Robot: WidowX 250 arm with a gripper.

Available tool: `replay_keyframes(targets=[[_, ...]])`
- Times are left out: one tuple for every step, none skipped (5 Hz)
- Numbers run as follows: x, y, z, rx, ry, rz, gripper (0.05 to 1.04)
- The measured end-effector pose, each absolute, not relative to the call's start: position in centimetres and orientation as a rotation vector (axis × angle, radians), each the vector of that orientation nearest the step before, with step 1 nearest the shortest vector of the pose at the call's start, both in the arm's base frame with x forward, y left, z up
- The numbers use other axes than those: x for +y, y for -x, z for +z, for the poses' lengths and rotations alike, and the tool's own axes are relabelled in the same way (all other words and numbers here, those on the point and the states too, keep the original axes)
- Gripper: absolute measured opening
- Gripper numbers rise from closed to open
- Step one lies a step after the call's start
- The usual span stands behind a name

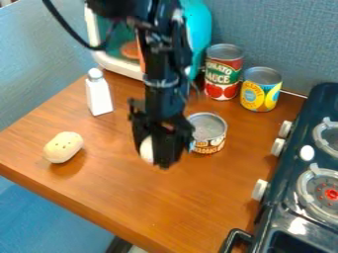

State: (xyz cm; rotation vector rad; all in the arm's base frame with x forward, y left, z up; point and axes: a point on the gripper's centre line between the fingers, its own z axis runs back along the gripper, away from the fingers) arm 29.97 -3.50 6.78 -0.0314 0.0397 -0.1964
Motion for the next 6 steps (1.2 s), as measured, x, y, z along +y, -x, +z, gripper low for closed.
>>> replay_keyframes(targets=[[-2.0,-31.8,6.9,0.055,-0.025,-0.106,0.717],[-0.3,-34.0,7.4,0.030,-0.041,-0.026,0.717],[0.8,-35.1,6.7,0.049,-0.048,0.043,0.717],[1.8,-35.9,5.5,0.088,-0.050,0.081,0.717],[3.5,-36.1,3.3,0.152,-0.061,0.119,0.717],[3.8,-36.6,2.1,0.192,-0.059,0.127,0.716]])
